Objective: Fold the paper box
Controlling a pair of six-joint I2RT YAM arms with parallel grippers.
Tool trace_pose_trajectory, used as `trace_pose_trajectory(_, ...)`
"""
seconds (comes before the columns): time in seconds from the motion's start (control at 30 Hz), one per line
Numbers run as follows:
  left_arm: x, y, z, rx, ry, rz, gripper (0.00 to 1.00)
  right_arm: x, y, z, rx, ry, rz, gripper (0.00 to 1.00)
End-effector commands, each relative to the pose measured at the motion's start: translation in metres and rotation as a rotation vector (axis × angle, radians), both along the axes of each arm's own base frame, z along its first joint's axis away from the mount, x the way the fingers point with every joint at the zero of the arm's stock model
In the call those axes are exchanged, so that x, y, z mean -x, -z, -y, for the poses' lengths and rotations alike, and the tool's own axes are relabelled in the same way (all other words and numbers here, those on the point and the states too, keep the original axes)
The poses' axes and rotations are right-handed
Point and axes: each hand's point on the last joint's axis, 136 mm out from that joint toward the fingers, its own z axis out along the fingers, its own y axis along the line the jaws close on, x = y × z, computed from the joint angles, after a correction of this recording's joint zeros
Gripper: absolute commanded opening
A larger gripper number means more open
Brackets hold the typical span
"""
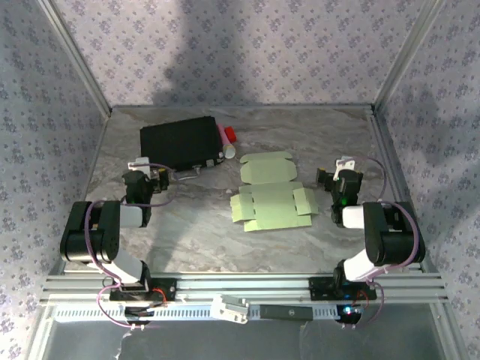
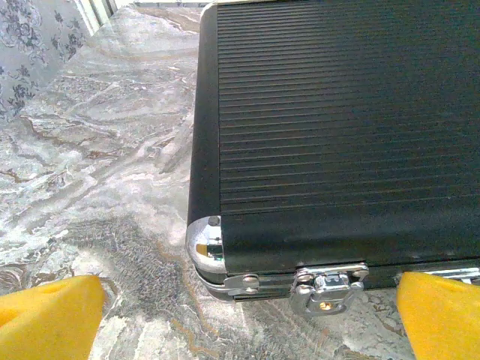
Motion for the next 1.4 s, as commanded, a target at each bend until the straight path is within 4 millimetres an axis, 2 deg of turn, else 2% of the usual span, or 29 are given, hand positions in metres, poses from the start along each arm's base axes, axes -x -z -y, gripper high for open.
trace_pose_trajectory(0.0, -0.007, -0.01, 0.001, 0.001, 0.014, 0.026, 1.0, -0.001, 0.0, 0.001, -0.004, 0.0, -0.005, 0.99)
trace_pose_trajectory(0.7, -0.007, -0.01, 0.001, 0.0, 0.014, 0.026, 1.0, 0.0, 0.0, 0.001, -0.004, 0.0, -0.004, 0.99)
trace_pose_trajectory(0.8, -0.005, -0.011, 0.013, -0.025, 0.07, 0.032, 1.0, 0.002, -0.003, 0.007, 0.022, 0.05, 0.005, 0.99)
trace_pose_trajectory(0.9, 0.004, -0.026, 0.018, -0.058, 0.077, 0.095, 1.0, 0.004, -0.009, 0.008, 0.037, 0.077, 0.021, 0.99)
trace_pose_trajectory(1.0, 0.014, -0.047, 0.038, -0.096, 0.121, 0.063, 1.0, 0.007, -0.013, 0.004, 0.051, 0.063, 0.042, 0.99)
trace_pose_trajectory(1.03, 0.016, -0.052, 0.042, -0.099, 0.125, 0.057, 1.0, 0.008, -0.019, 0.002, 0.071, 0.064, 0.056, 0.99)
trace_pose_trajectory(1.1, 0.024, -0.069, 0.053, -0.121, 0.119, 0.092, 1.0, 0.018, -0.042, 0.006, 0.118, 0.189, 0.037, 0.99)
trace_pose_trajectory(1.13, 0.028, -0.082, 0.058, -0.117, 0.12, 0.122, 1.0, 0.018, -0.06, 0.003, 0.131, 0.18, 0.06, 0.99)
trace_pose_trajectory(1.23, 0.044, -0.138, 0.067, -0.051, 0.06, 0.209, 1.0, 0.022, -0.137, -0.016, 0.016, 0.105, 0.178, 0.99)
trace_pose_trajectory(1.3, 0.054, -0.174, 0.063, 0.074, -0.032, 0.173, 1.0, 0.035, -0.194, -0.022, -0.108, 0.102, 0.239, 0.99)
trace_pose_trajectory(1.33, 0.057, -0.186, 0.071, 0.147, -0.006, 0.117, 1.0, 0.043, -0.212, -0.024, -0.174, 0.11, 0.224, 0.99)
trace_pose_trajectory(1.37, 0.061, -0.2, 0.091, 0.218, 0.097, 0.053, 1.0, 0.047, -0.226, -0.031, -0.219, 0.082, 0.207, 0.99)
